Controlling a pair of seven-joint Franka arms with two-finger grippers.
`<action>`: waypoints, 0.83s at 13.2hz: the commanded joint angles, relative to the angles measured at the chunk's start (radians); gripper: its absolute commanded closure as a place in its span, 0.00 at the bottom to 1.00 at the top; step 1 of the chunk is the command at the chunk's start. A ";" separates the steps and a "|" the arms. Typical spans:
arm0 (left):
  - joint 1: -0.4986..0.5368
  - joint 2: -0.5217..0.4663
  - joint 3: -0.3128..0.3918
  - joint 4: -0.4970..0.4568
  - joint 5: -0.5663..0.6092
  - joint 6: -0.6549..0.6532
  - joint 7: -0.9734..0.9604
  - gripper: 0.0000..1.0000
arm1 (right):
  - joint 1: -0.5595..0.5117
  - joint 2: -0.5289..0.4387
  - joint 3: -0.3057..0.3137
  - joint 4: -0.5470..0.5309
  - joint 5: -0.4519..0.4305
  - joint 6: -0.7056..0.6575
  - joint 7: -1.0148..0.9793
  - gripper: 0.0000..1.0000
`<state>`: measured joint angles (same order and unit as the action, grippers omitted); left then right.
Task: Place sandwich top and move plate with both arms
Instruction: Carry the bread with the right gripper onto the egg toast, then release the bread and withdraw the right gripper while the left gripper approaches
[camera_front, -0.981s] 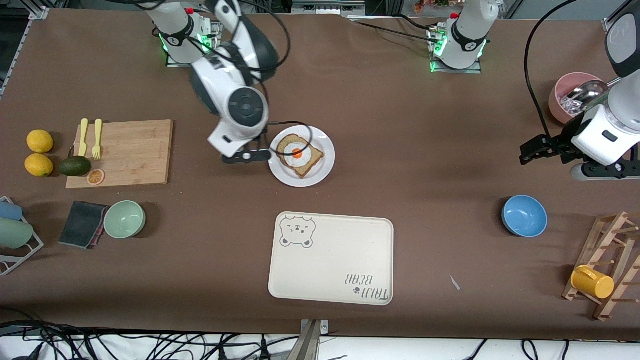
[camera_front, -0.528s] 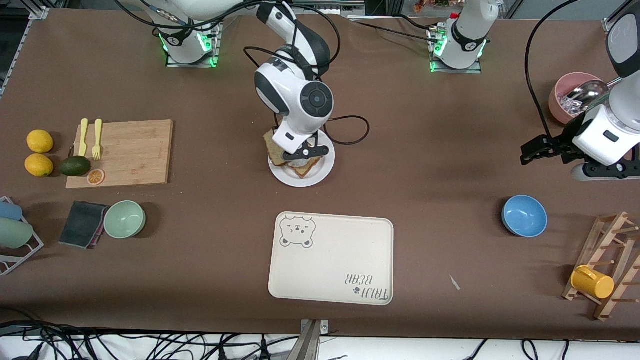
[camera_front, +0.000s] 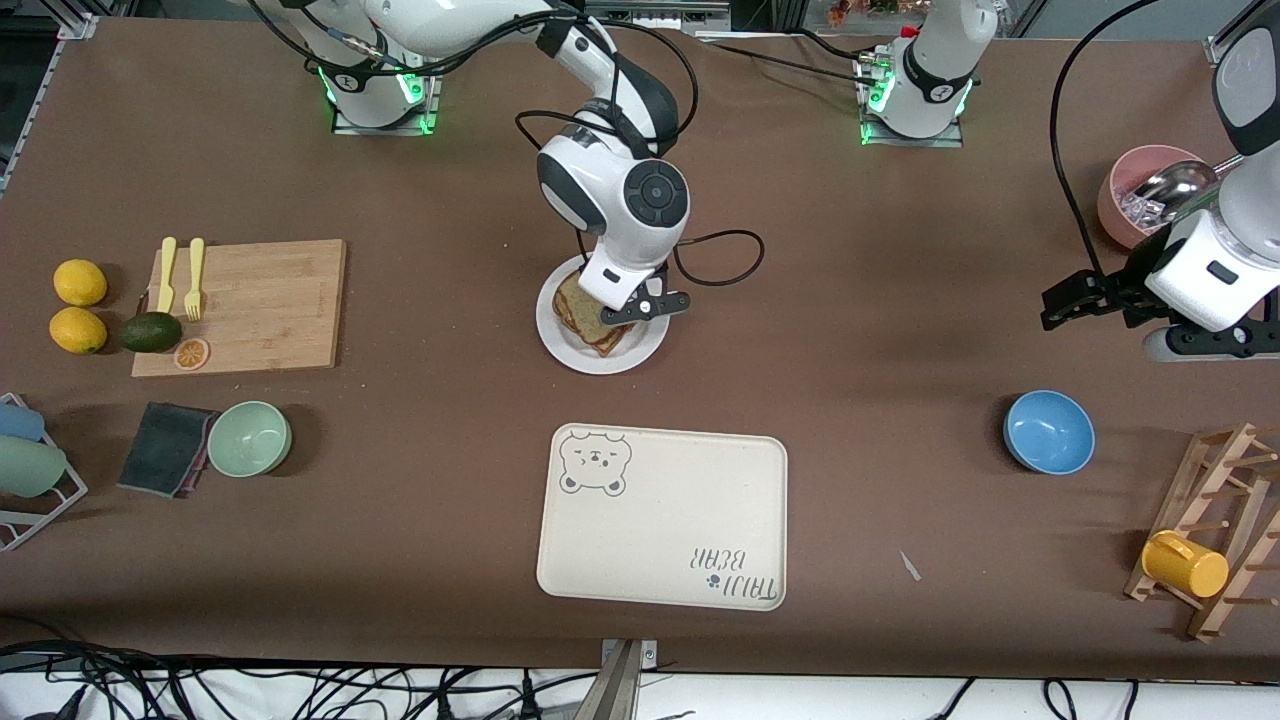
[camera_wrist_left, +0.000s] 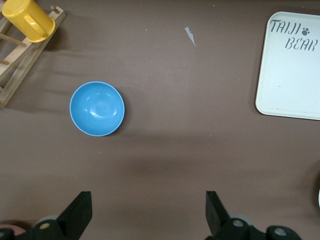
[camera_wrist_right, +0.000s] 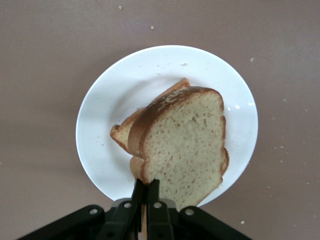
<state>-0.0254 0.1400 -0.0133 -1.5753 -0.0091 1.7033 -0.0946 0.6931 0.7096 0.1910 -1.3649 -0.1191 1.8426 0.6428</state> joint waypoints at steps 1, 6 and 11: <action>0.004 0.013 -0.004 0.031 0.009 -0.013 -0.005 0.00 | 0.014 0.037 -0.008 0.041 -0.001 0.020 0.011 0.00; -0.014 0.016 -0.008 0.029 0.011 -0.013 0.007 0.00 | 0.000 0.024 -0.012 0.076 0.013 -0.013 -0.005 0.00; -0.053 0.029 -0.011 0.026 0.012 -0.037 0.006 0.00 | -0.136 -0.097 -0.022 0.072 0.113 -0.152 -0.018 0.00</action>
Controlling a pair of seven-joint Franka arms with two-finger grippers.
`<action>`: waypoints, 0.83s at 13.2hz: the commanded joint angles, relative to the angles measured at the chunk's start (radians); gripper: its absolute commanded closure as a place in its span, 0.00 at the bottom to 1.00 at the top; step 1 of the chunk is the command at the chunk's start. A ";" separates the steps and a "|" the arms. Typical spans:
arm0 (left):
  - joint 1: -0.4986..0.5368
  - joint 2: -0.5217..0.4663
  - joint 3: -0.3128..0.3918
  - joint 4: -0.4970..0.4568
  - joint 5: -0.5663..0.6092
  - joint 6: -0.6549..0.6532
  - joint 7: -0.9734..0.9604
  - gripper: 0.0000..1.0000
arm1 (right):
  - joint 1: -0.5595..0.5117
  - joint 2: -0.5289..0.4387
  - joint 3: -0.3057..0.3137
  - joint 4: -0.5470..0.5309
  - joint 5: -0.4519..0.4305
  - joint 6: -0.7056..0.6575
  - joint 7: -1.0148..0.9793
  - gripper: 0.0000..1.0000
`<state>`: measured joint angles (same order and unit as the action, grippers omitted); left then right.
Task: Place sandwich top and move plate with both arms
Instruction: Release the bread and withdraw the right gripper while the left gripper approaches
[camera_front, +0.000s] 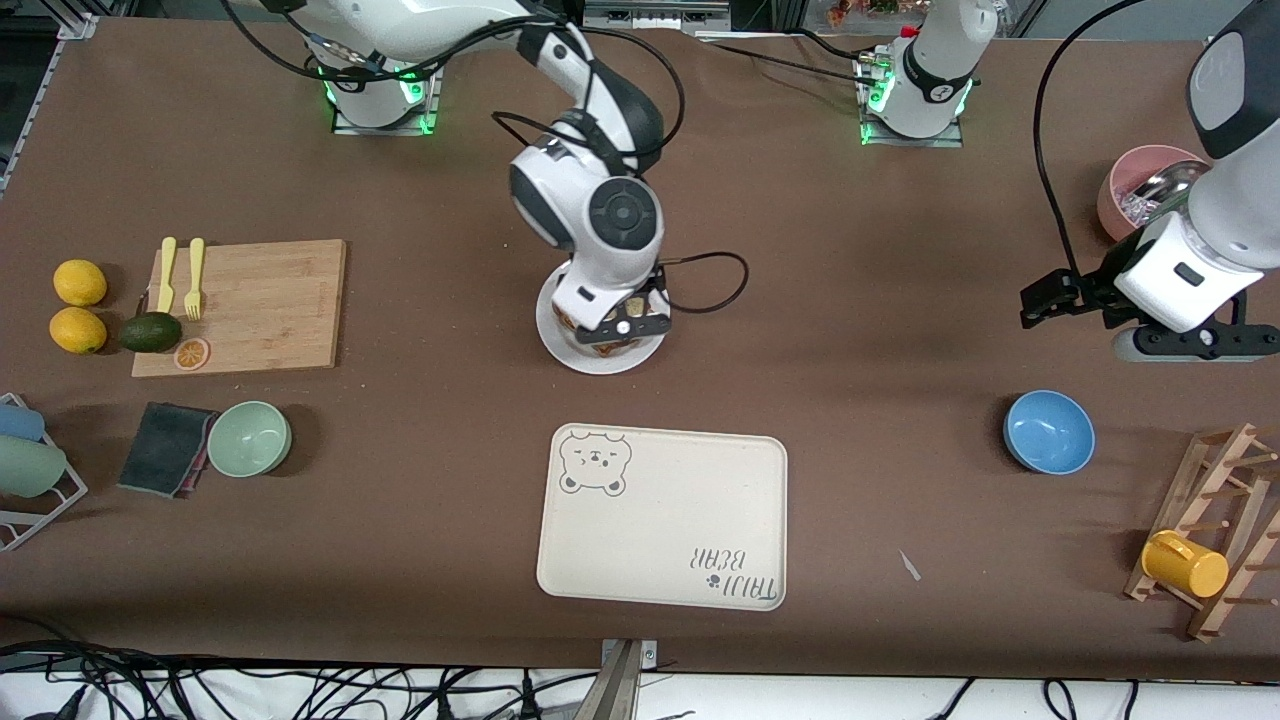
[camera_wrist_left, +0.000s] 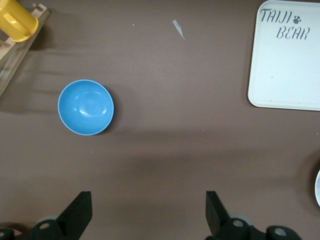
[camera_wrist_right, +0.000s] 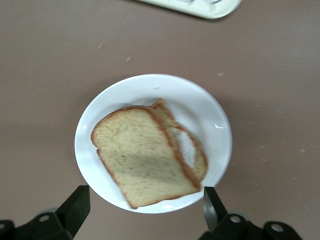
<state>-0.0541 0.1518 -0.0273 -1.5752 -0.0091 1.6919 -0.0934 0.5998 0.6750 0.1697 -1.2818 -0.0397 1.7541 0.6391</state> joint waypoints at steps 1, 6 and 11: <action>-0.036 0.029 -0.005 0.027 0.009 -0.043 0.006 0.00 | -0.058 -0.090 -0.031 -0.013 0.034 -0.120 -0.038 0.00; -0.046 0.095 -0.013 0.005 -0.329 -0.078 0.012 0.00 | -0.069 -0.222 -0.215 -0.080 0.047 -0.247 -0.228 0.00; -0.043 0.219 -0.104 -0.038 -0.569 -0.029 0.159 0.00 | -0.243 -0.492 -0.220 -0.327 0.063 -0.263 -0.294 0.00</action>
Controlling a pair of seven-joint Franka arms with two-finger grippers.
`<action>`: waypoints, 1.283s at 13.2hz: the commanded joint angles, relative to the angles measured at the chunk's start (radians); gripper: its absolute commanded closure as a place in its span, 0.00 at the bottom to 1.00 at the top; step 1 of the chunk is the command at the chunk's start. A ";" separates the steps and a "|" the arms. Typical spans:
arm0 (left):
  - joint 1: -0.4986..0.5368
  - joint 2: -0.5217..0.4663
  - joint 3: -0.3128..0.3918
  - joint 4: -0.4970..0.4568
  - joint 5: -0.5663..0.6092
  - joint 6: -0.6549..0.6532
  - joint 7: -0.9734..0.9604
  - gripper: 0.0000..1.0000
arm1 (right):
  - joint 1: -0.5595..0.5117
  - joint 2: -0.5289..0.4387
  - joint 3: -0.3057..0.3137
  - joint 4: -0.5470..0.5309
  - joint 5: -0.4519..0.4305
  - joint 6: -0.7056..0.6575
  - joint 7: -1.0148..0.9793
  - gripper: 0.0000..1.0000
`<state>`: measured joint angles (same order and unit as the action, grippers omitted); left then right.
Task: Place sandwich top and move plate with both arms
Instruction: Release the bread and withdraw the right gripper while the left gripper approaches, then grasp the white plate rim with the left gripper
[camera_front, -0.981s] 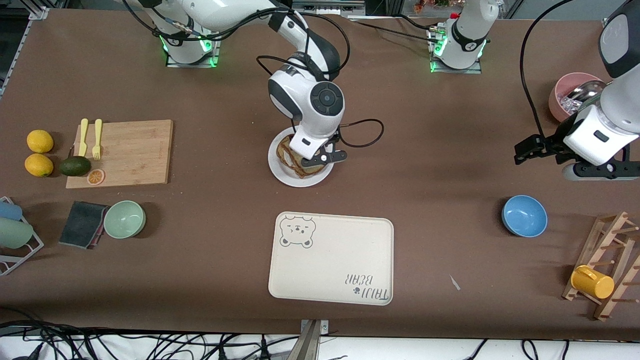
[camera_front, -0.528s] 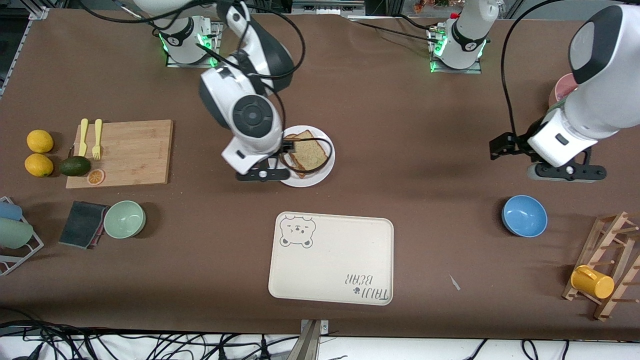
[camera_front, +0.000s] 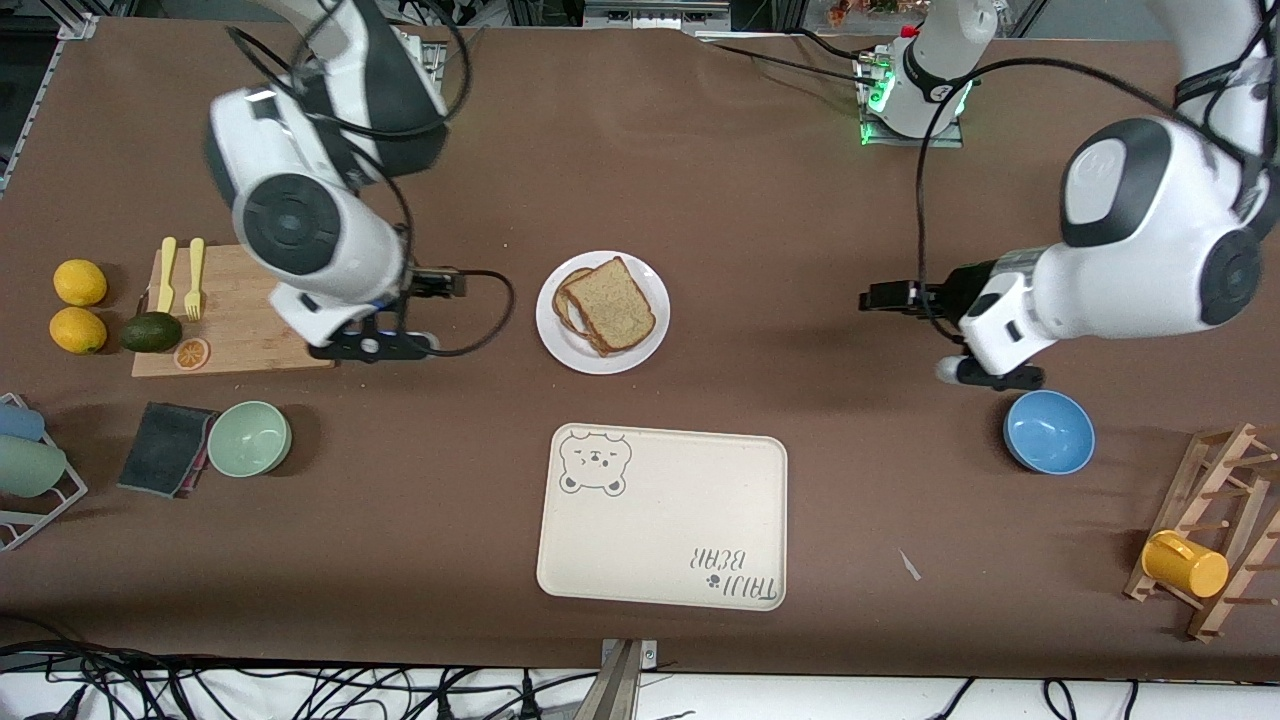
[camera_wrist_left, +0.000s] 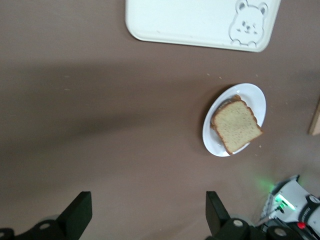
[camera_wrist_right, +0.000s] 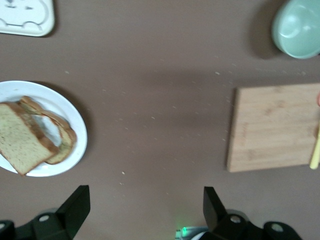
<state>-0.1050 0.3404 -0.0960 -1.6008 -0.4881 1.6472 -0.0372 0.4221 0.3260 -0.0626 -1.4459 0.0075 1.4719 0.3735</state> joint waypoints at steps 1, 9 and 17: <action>0.004 0.035 -0.047 -0.037 -0.140 0.020 0.149 0.00 | -0.121 -0.181 0.017 -0.203 0.013 0.025 -0.071 0.00; 0.002 0.216 -0.266 -0.262 -0.314 0.551 0.340 0.00 | -0.430 -0.268 0.181 -0.203 -0.130 0.034 -0.354 0.00; -0.056 0.338 -0.355 -0.340 -0.655 0.741 0.645 0.48 | -0.470 -0.260 0.150 -0.157 0.039 0.033 -0.305 0.00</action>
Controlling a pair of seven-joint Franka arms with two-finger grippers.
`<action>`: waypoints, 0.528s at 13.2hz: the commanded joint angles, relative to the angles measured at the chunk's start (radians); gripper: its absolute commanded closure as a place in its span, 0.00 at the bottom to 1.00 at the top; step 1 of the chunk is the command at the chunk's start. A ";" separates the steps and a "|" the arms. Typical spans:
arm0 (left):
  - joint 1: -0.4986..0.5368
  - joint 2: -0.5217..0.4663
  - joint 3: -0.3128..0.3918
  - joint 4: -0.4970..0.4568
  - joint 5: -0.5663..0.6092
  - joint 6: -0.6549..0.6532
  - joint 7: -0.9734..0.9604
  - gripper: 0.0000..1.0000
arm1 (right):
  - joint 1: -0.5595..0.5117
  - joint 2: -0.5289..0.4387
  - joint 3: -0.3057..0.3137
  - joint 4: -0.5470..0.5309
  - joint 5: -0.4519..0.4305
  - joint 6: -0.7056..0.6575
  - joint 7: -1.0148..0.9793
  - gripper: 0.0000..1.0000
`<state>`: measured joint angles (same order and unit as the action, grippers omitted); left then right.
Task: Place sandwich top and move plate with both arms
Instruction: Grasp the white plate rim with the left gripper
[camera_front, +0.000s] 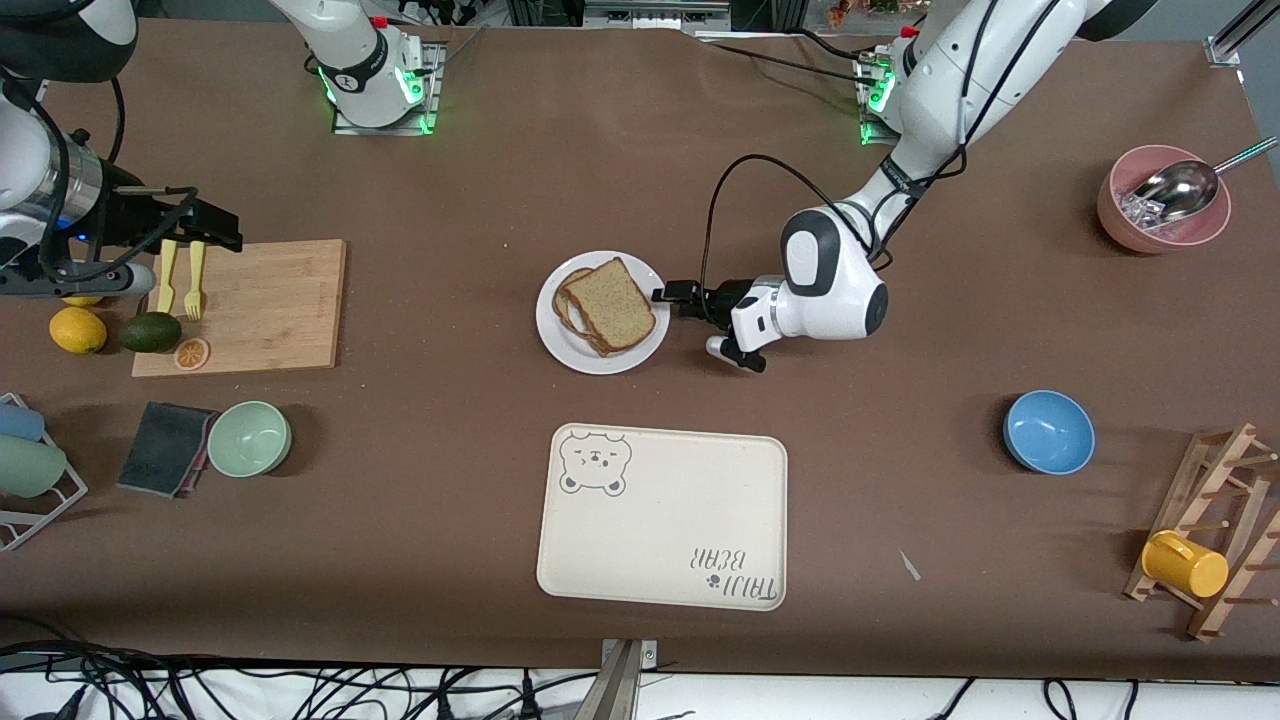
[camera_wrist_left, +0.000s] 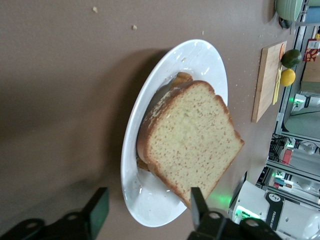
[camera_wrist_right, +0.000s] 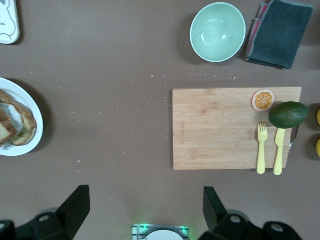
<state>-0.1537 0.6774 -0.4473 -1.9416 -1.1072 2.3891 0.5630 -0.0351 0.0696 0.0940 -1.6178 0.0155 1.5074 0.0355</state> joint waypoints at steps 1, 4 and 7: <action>-0.006 -0.004 -0.004 -0.006 -0.030 -0.001 0.044 0.47 | -0.011 -0.004 -0.010 0.022 0.032 -0.003 0.067 0.00; -0.007 0.001 -0.004 -0.017 -0.026 -0.001 0.046 0.49 | -0.014 -0.004 -0.010 0.024 0.029 0.000 0.081 0.00; -0.024 0.019 -0.004 -0.008 -0.029 0.010 0.046 0.55 | -0.023 -0.004 -0.011 0.022 0.020 0.025 0.067 0.00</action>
<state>-0.1650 0.6822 -0.4474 -1.9533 -1.1072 2.3886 0.5759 -0.0391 0.0697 0.0780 -1.6060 0.0245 1.5265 0.1056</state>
